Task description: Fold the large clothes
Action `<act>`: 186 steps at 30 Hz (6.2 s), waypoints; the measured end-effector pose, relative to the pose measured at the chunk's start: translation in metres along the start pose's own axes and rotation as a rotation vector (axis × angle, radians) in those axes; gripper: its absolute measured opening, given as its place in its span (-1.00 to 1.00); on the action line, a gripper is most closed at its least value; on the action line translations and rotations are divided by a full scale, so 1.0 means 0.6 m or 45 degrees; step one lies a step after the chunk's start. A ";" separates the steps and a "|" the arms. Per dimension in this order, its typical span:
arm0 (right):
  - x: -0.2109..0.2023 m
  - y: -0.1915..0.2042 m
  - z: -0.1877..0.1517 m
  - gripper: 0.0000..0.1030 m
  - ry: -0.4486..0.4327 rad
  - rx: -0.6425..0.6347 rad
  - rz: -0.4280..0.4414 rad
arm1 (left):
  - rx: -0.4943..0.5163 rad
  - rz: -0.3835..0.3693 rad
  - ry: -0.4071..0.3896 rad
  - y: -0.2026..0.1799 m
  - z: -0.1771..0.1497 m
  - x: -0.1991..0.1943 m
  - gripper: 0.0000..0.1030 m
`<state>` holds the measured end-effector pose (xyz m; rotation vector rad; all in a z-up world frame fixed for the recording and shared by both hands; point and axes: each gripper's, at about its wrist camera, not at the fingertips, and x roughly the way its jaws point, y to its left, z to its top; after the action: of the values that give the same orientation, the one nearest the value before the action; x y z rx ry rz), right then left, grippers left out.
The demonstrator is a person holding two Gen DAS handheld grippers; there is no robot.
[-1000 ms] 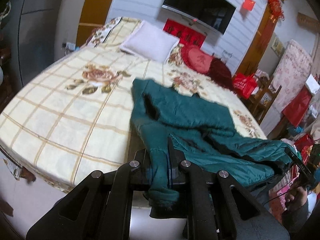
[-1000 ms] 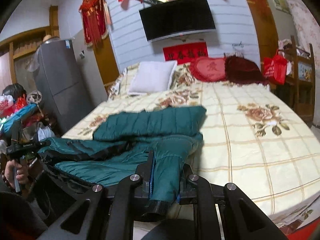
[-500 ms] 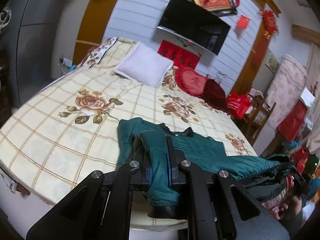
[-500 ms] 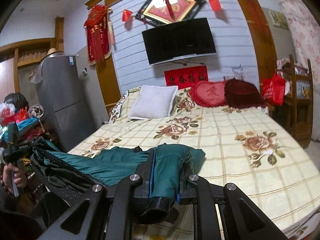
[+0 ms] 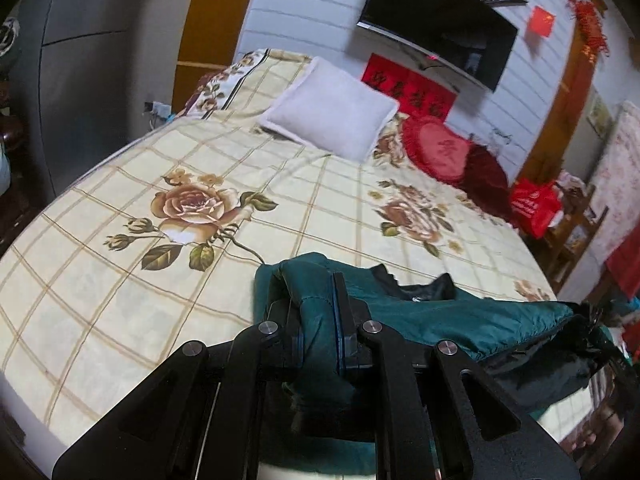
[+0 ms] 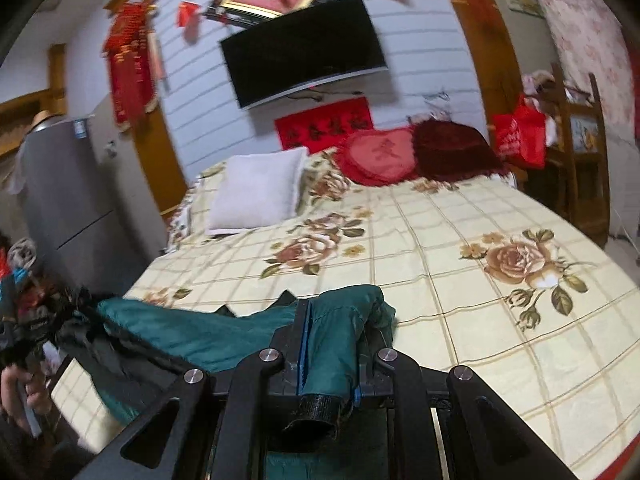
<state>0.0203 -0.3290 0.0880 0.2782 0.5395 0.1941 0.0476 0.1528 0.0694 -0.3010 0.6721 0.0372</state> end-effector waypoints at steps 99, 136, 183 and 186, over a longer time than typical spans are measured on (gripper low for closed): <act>0.286 -0.013 0.035 0.96 0.223 -0.061 -0.182 | 0.168 0.209 0.261 0.004 0.027 0.244 0.99; 0.312 -0.105 -0.100 1.00 0.622 0.164 0.477 | -0.005 -0.279 0.462 0.109 -0.063 0.273 0.99; 0.021 0.011 -0.021 -0.27 0.155 -0.408 0.433 | 0.358 -0.257 -0.047 -0.019 -0.080 -0.061 -0.49; 0.043 -0.006 -0.045 -0.27 0.200 -0.380 0.426 | 0.372 -0.218 -0.043 -0.023 -0.119 -0.051 -0.49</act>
<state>0.0279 -0.3202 0.0522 0.0598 0.6089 0.6196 -0.0182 0.1208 0.0391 -0.0757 0.6068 -0.2173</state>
